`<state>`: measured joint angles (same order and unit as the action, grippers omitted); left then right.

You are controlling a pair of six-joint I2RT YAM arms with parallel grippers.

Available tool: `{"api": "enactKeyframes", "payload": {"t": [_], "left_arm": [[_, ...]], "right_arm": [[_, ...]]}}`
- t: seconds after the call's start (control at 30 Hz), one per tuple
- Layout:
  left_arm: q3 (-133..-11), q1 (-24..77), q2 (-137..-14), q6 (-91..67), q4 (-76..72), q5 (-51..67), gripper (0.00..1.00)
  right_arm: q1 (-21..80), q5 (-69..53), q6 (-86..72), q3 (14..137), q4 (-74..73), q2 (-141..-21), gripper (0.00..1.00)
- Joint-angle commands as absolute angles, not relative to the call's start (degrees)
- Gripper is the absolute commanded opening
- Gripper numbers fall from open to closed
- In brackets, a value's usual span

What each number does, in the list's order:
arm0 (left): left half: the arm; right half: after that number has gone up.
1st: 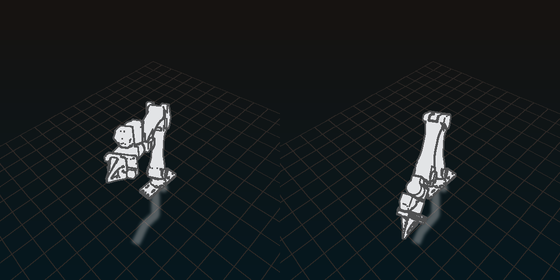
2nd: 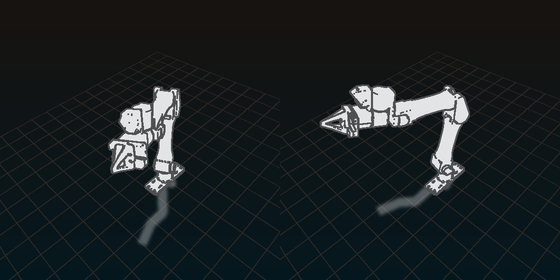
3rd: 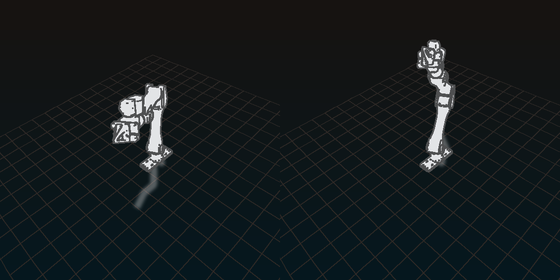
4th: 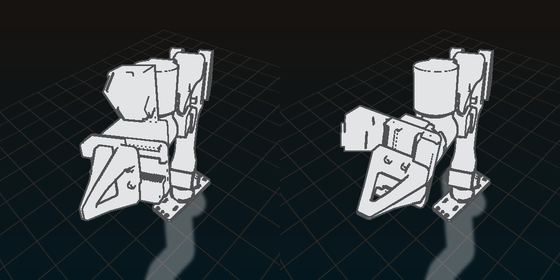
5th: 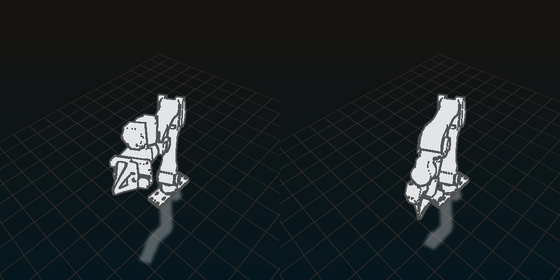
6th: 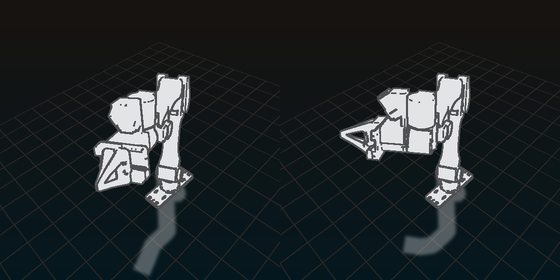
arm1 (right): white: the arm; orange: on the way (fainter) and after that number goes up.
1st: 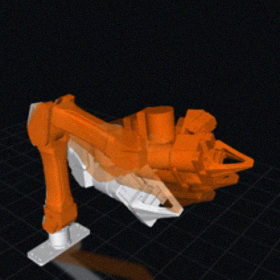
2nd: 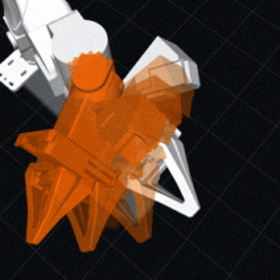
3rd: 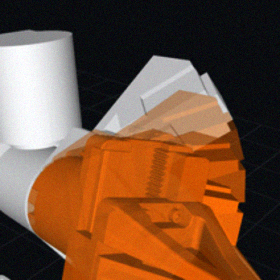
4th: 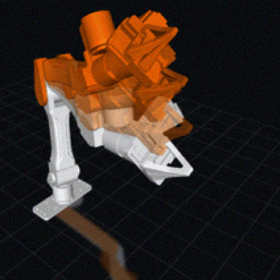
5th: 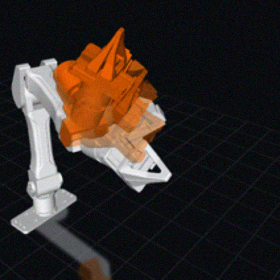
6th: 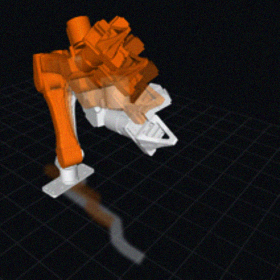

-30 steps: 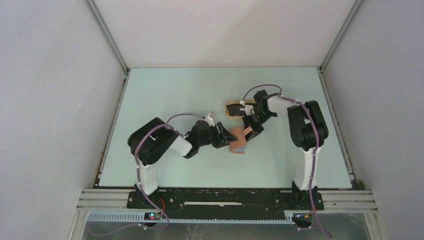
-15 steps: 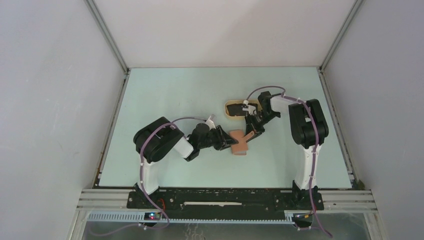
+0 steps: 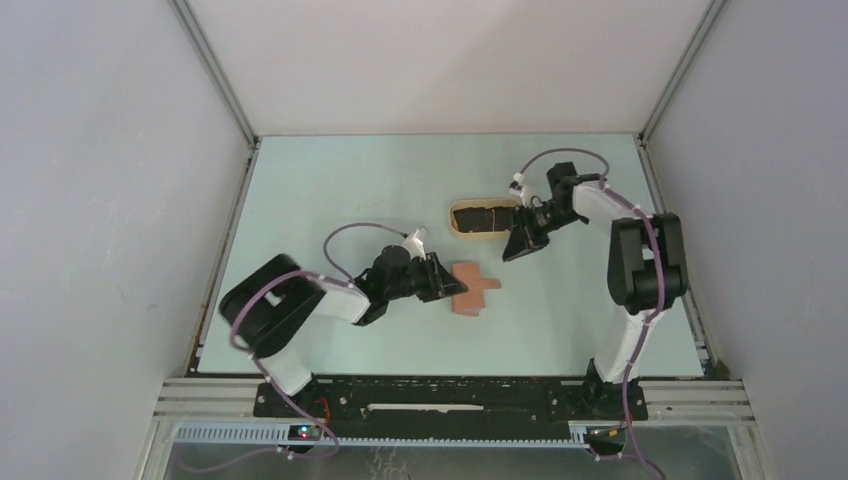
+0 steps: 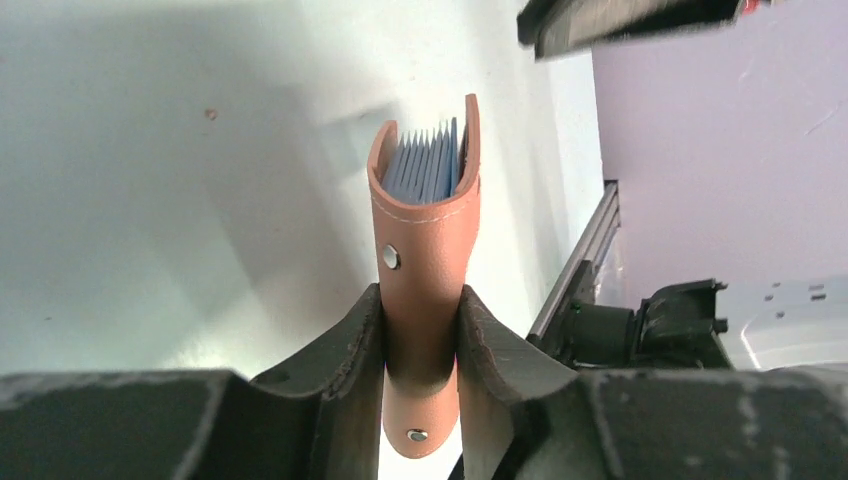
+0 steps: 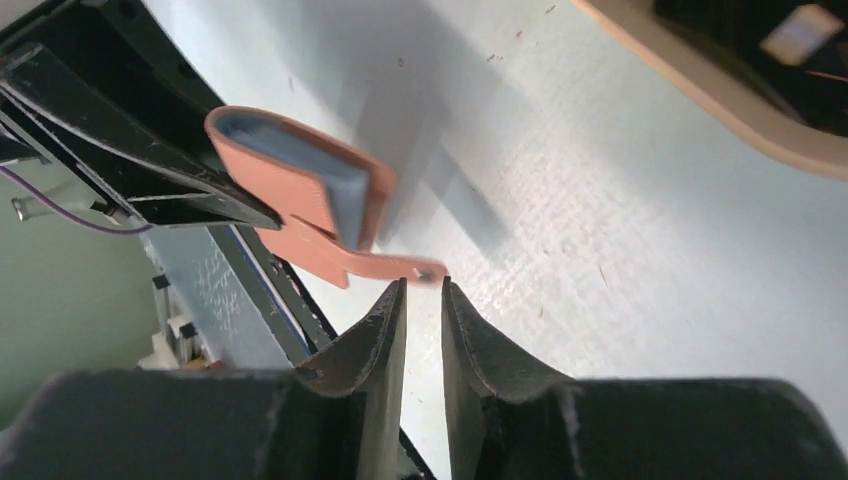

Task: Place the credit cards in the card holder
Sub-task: Close the card holder at the center of the board.

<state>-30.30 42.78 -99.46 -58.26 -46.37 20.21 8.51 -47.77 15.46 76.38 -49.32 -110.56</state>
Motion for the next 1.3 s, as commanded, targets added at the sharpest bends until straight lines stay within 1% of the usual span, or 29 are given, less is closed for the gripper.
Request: {"api": "enactKeyframes", "payload": {"t": [0.0, 0.07, 0.13, 0.23, 0.3, 0.4, 0.5, 0.6, 0.67, 0.77, 0.87, 0.93, 1.03, 1.07, 1.17, 1.2, 1.27], "left_arm": [[-32.3, 45.0, -84.1, -41.1, -28.2, 14.1, 0.1], [-36.2, 48.3, -76.6, -31.9, -15.5, 6.6, 0.1], [-41.1, 52.4, -72.2, -23.3, -4.4, -3.4, 0.09], [-47.3, 58.4, -69.7, -11.4, 7.2, -17.4, 0.09], [-51.3, 61.1, -71.1, -5.1, 12.7, -24.7, 0.09], [-58.3, 64.4, -77.1, 1.1, 22.0, -33.4, 0.09], [-65.8, 66.9, -85.5, 4.2, 29.8, -44.4, 0.06], [-70.5, 70.2, -94.8, 6.7, 30.9, -55.4, 0.0], [-73.4, 72.0, -102.0, 9.0, 29.9, -60.9, 0.0], [-77.8, 74.0, -109.6, 10.6, 29.5, -63.5, 0.0], [-81.9, 75.4, -114.3, 8.2, 32.5, -59.7, 0.0], [-85.0, 75.9, -116.8, 4.7, 36.7, -55.9, 0.06], [-88.9, 76.9, -119.9, -0.3, 41.4, -50.0, 0.19], [-89.8, 77.2, -120.7, -1.8, 42.5, -48.8, 0.26], [-90.7, 77.6, -121.2, -5.1, 43.8, -45.4, 0.57], [-90.4, 77.6, -120.8, -6.1, 43.7, -44.7, 0.65], [-89.4, 77.7, -119.1, -7.1, 42.9, -43.6, 0.79]], "right_arm": [[4.7, -50.7, 19.9, 77.5, -51.6, -102.2, 0.28], [3.4, -51.6, 20.5, 77.1, -51.2, -99.0, 0.28], [2.4, -52.5, 20.8, 76.3, -50.3, -95.9, 0.29], [0.9, -54.0, 20.7, 75.3, -48.8, -92.0, 0.29], [0.5, -54.5, 20.4, 74.7, -47.9, -90.3, 0.29], [-1.8, -55.1, 19.9, 74.2, -47.0, -88.8, 0.29], [-3.8, -56.1, 20.0, 74.1, -47.3, -88.8, 0.29], [-5.1, -57.2, 20.0, 74.0, -47.3, -88.8, 0.29], [-5.4, -57.5, 20.1, 73.9, -47.3, -88.8, 0.29], [-5.6, -57.8, 20.1, 73.9, -47.4, -88.7, 0.29], [-5.8, -57.9, 20.2, 73.9, -47.4, -88.7, 0.29], [-5.9, -58.0, 20.4, 73.9, -47.4, -88.7, 0.29], [-6.0, -58.2, 20.5, 73.9, -47.5, -88.8, 0.29], [-6.0, -58.3, 20.5, 73.9, -47.5, -88.8, 0.29], [-6.1, -58.3, 20.6, 73.9, -47.7, -88.6, 0.29], [-6.1, -58.3, 20.6, 73.9, -47.7, -88.6, 0.29], [-6.1, -58.3, 20.6, 73.9, -47.7, -88.5, 0.29]]}}
